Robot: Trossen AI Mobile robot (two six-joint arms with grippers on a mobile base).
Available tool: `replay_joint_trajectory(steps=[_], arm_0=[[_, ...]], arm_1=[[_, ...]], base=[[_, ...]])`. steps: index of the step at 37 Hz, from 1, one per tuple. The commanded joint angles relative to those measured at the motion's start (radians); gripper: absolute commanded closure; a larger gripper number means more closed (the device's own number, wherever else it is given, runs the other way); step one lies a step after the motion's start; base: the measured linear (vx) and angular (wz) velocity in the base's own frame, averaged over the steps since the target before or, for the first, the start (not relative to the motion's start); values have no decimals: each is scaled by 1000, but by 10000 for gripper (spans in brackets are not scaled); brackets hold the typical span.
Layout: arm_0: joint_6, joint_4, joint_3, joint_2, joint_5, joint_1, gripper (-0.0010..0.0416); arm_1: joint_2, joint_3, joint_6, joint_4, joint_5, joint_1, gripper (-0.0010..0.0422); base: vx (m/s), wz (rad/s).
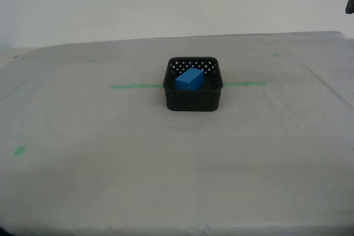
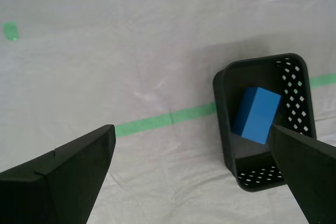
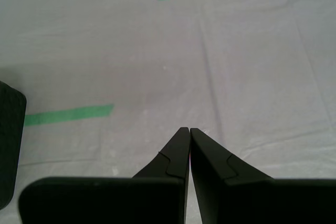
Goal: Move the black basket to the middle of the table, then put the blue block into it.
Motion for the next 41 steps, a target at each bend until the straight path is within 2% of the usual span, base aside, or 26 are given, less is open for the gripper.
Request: replay_joint_trajectory(steps=[1, 6, 12, 16, 25, 35, 41], arm_0=[[0, 1, 1, 0, -2, 1, 401], [0, 1, 1, 0, -2, 1, 401], [0, 1, 1, 0, -2, 1, 401], [0, 1, 1, 0, -2, 1, 401], [0, 1, 1, 0, -2, 1, 401], [0, 1, 1, 0, -2, 1, 401], [0, 2, 1, 0, -2, 1, 401]], arm_1=[[-19, -40, 5, 5, 2, 16, 11], [-82, -156, 8, 71, 3, 37, 11], [-190, -333, -5, 191, 37, 77, 11], [-241, -423, -22, 211, 37, 109, 11], [-322, -579, -24, 253, 34, 169, 11], [-335, -685, -21, 285, 8, 203, 11], [-334, -722, -22, 304, -33, 211, 11]], base=[[0, 0], [0, 0], [0, 0], [0, 0], [0, 0], [0, 0], [0, 0]])
